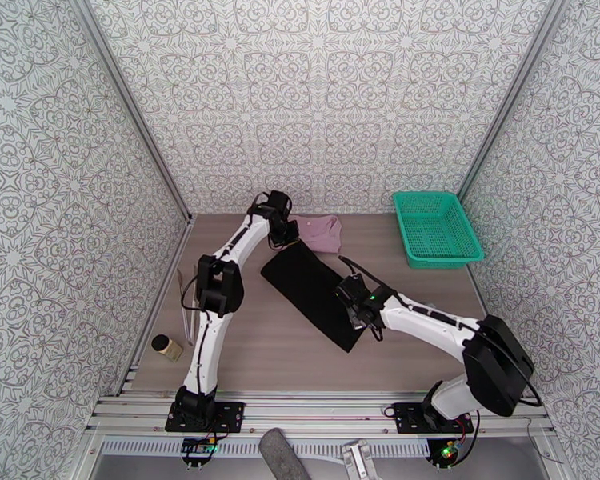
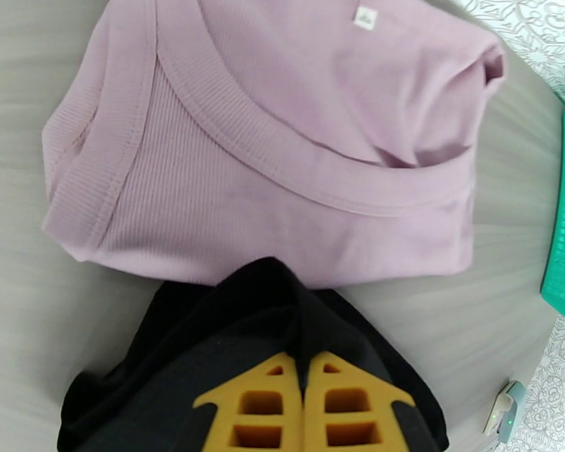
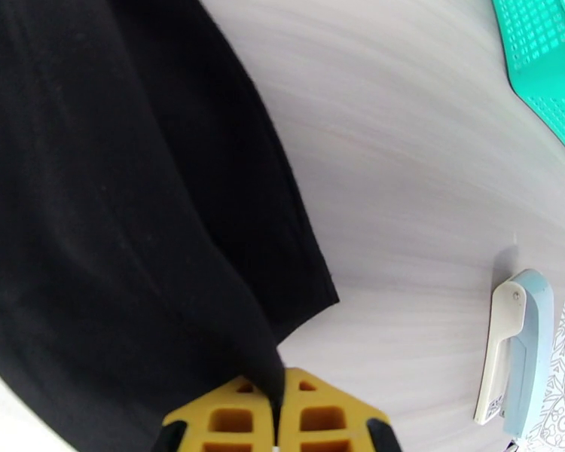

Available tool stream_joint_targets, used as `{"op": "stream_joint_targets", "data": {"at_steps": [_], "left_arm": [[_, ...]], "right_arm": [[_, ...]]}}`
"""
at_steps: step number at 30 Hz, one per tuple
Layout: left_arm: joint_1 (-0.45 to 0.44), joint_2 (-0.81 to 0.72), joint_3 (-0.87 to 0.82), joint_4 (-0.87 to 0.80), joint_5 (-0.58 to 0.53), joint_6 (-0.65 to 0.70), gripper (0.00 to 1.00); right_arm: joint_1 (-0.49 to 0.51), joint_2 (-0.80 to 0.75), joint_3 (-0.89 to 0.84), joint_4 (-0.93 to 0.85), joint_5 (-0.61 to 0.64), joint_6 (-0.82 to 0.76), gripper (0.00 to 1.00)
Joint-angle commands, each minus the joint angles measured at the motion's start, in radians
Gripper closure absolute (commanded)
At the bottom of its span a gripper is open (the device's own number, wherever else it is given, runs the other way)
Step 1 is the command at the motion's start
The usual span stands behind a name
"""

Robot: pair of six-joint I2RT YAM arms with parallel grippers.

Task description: Fold and stack the mixed laundry pile

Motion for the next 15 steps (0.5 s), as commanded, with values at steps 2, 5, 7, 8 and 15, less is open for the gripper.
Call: {"op": "stream_joint_targets", "data": {"at_steps": [2, 5, 7, 8, 15], "left_arm": [[0.005, 0.034, 0.041, 0.023, 0.003, -0.025, 0.97], [0.005, 0.039, 0.04, 0.039, 0.004, -0.026, 0.66], [0.005, 0.032, 0.04, 0.055, 0.032, -0.023, 0.47], [0.004, 0.024, 0.04, 0.065, 0.036, -0.02, 0.37], [-0.006, -0.116, -0.011, 0.15, 0.041, 0.036, 0.01]], "right_arm": [[-0.018, 0.056, 0.003, 0.047, 0.066, 0.045, 1.0], [-0.024, 0.085, 0.011, 0.058, 0.094, 0.063, 1.0], [-0.028, 0.098, 0.017, 0.062, 0.107, 0.076, 0.93], [-0.03, 0.1, 0.024, 0.061, 0.111, 0.082, 0.85], [-0.033, -0.001, 0.073, -0.028, 0.118, 0.139, 0.42]]}}
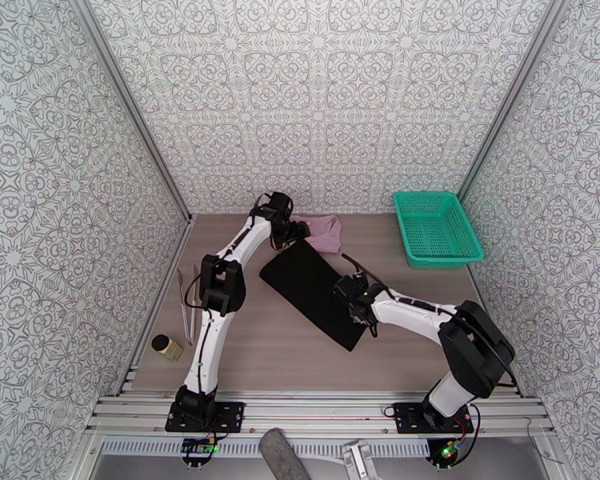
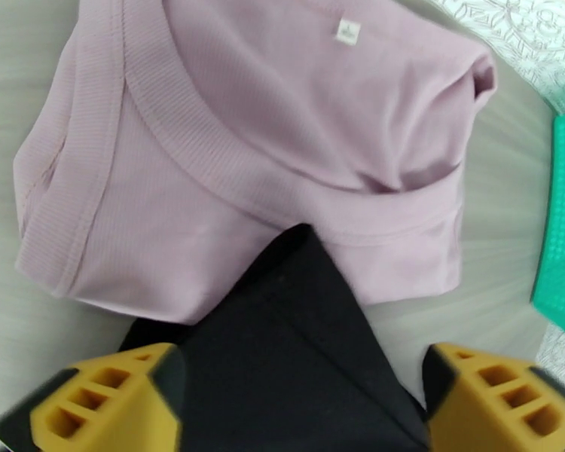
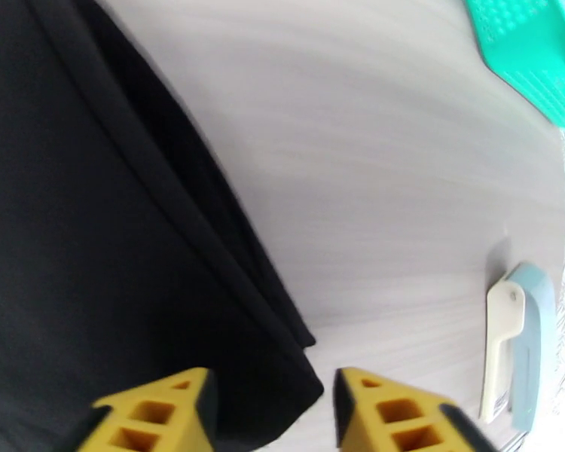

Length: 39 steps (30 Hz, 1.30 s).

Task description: Fold and stack the mixed laundry pile

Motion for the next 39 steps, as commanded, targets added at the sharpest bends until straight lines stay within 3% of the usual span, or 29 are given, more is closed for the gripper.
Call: {"op": "stream_joint_targets", "data": {"at_steps": [1, 6, 11, 19, 27, 39], "left_arm": [[-0.007, -0.166, -0.05, 0.089, 0.013, 0.045, 0.01], [-0.007, -0.434, -0.345, 0.22, 0.002, 0.083, 0.01], [-0.006, -0.685, -0.653, 0.285, -0.011, 0.1, 0.01], [-0.036, -0.898, -1.008, 0.359, -0.037, 0.123, 0.0], [-0.065, -0.933, -1.08, 0.357, -0.024, 0.139, 0.0], [-0.076, -0.903, -1.057, 0.343, 0.013, 0.172, 0.01]], "right_arm": [[-0.008, -0.104, 0.045, -0.069, 0.03, 0.062, 0.38], [-0.012, -0.257, -0.021, -0.071, -0.132, 0.172, 0.29], [-0.026, -0.349, -0.149, 0.084, -0.39, 0.333, 0.27], [-0.028, -0.255, -0.156, 0.099, -0.383, 0.569, 0.23], [-0.027, -0.135, -0.131, 0.09, -0.415, 0.738, 0.22], [-0.034, 0.063, -0.042, 0.086, -0.437, 0.704, 0.32]]}}
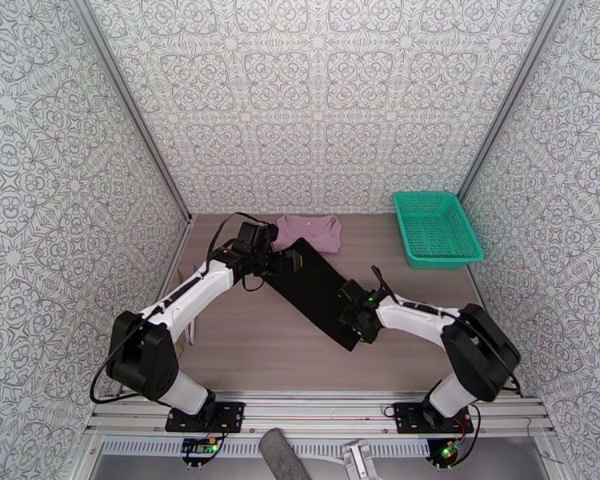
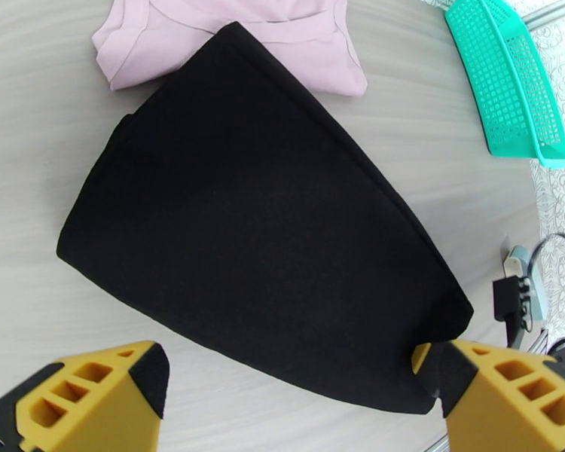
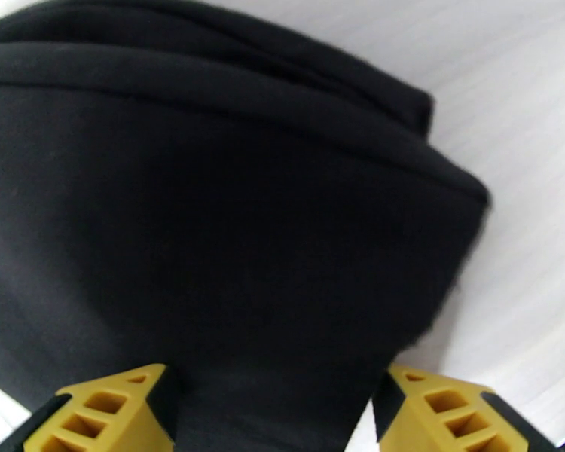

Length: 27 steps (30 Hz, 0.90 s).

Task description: Fold and stack the mixed laundry pile

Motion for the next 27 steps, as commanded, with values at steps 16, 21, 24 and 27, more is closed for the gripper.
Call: {"op": "stream_joint_targets", "data": {"at_steps": [16, 21, 24, 27], "left_arm": [[0.001, 0.049, -0.003, -0.001, 0.065, 0.027, 0.01], [-0.007, -0.009, -0.085, -0.021, 0.065, 0.004, 0.01], [-0.026, -0.037, -0.127, -0.04, 0.067, -0.002, 0.06], [-0.07, -0.033, -0.142, -0.038, 0.082, -0.016, 0.22]], "right_arm": [[-0.054, 0.159, 0.065, 0.023, -0.043, -0.173, 1.0], [-0.073, 0.049, 0.143, -0.174, 0.11, -0.391, 1.0], [-0.083, -0.013, 0.192, -0.297, 0.192, -0.54, 1.0], [-0.1, -0.057, 0.223, -0.382, 0.249, -0.644, 1.0]]}}
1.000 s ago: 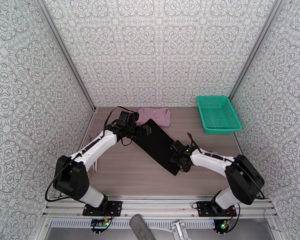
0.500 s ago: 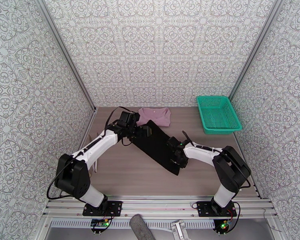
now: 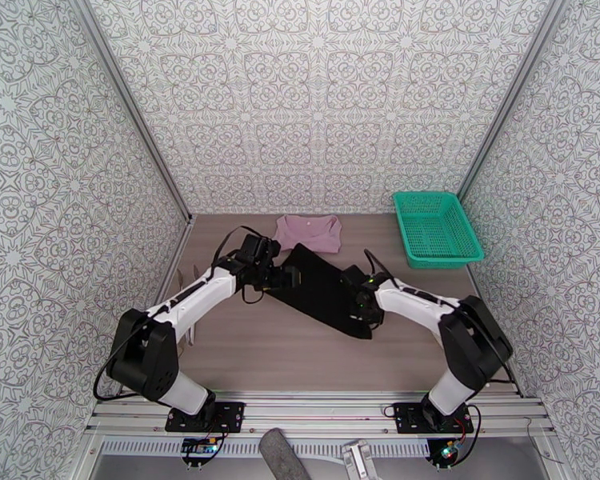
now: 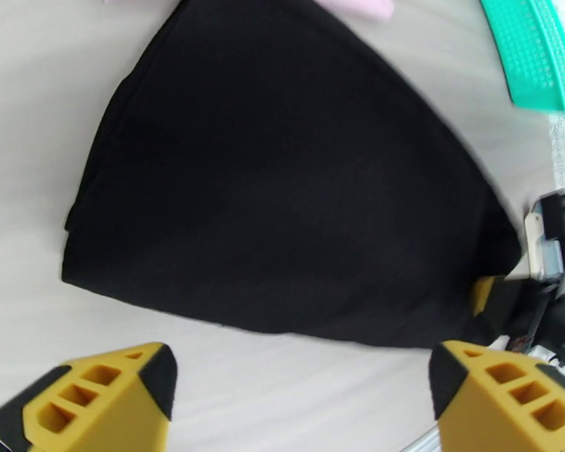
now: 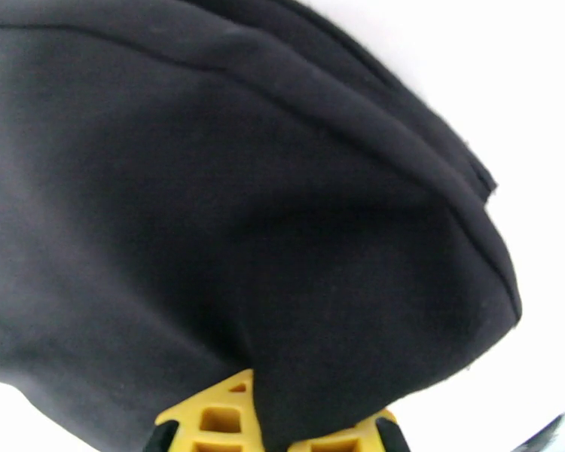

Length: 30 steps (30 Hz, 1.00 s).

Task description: Fold and stack the mixed laundry pile

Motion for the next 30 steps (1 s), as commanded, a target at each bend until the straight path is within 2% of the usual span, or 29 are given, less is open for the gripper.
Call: {"op": "stream_joint_targets", "data": {"at_steps": [1, 2, 3, 6, 7, 11, 16, 22, 30], "left_arm": [[-0.06, -0.016, -0.014, -0.002, 0.039, -0.021, 0.3], [-0.077, -0.005, -0.011, 0.01, 0.051, -0.033, 0.36], [-0.098, 0.006, -0.007, 0.028, 0.067, -0.047, 0.47], [-0.165, 0.06, 0.018, 0.099, 0.115, -0.103, 0.88], [-0.189, 0.086, 0.033, 0.123, 0.13, -0.12, 0.99], [-0.266, 0.208, 0.125, 0.179, 0.166, -0.17, 1.0], [-0.329, 0.35, 0.223, 0.261, 0.185, -0.233, 1.0], [-0.326, 0.449, 0.255, 0.235, 0.112, -0.241, 1.0], [-0.346, 0.569, 0.292, 0.264, 0.139, -0.254, 1.0]], "right_arm": [[-0.024, -0.067, 0.056, -0.16, 0.129, -0.201, 1.0], [-0.033, -0.079, 0.061, -0.17, 0.136, -0.228, 1.0], [-0.044, -0.089, 0.068, -0.175, 0.139, -0.266, 1.0], [-0.066, -0.111, 0.093, -0.162, 0.146, -0.379, 1.0], [-0.073, -0.113, 0.106, -0.157, 0.145, -0.416, 1.0], [-0.098, -0.095, 0.162, -0.144, 0.149, -0.526, 1.0], [-0.124, -0.035, 0.193, -0.113, 0.122, -0.578, 1.0], [-0.139, -0.006, 0.2, -0.085, 0.11, -0.601, 1.0], [-0.19, 0.001, 0.247, -0.079, 0.067, -0.64, 1.0]]}}
